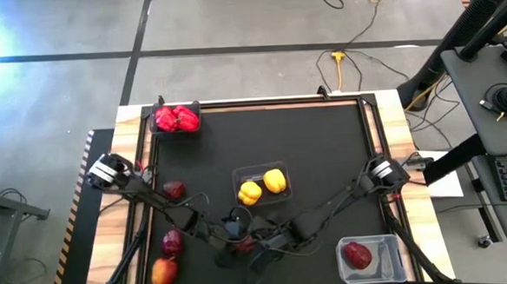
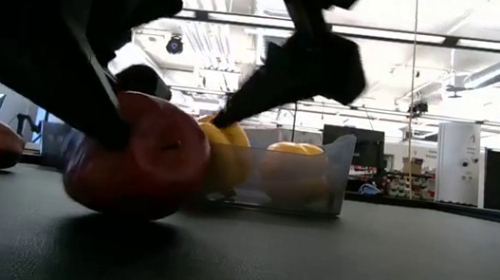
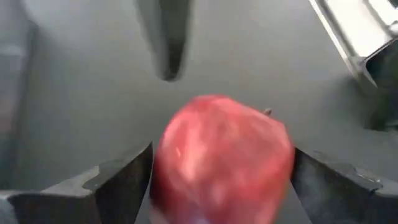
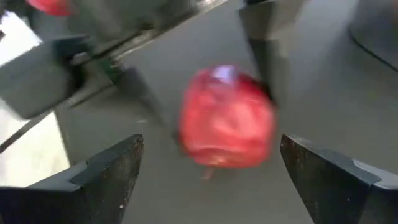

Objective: Sort produce into baskets
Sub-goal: Put the red apple into the transparent bin

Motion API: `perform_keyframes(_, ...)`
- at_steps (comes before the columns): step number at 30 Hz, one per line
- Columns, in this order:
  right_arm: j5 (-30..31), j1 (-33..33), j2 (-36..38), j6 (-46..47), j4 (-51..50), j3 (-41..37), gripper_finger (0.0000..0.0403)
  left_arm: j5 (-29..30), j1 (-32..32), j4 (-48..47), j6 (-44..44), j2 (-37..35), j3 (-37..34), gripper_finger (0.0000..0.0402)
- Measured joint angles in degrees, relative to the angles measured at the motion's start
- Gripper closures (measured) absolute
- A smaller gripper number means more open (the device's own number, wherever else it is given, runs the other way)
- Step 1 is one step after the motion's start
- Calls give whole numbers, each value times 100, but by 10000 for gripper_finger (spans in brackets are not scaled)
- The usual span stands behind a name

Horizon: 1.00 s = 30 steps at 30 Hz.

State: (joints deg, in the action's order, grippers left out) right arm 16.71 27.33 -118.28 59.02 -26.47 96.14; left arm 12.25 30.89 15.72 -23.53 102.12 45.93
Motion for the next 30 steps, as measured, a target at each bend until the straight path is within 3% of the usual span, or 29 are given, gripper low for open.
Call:
perform_keyframes(7, 43, -112, -261, -1065, 10, 364, 33, 46, 128, -821, -12, -576, -74, 61)
perform_keyframes(20, 131, -313, -861, -1840, 422, 717, 32, 454, 562, -2538, -711, -1563, -244, 61)
perform_keyframes(30, 109, -348, -995, -1863, 475, 699, 32, 725, 560, -2522, -807, -1586, -315, 61)
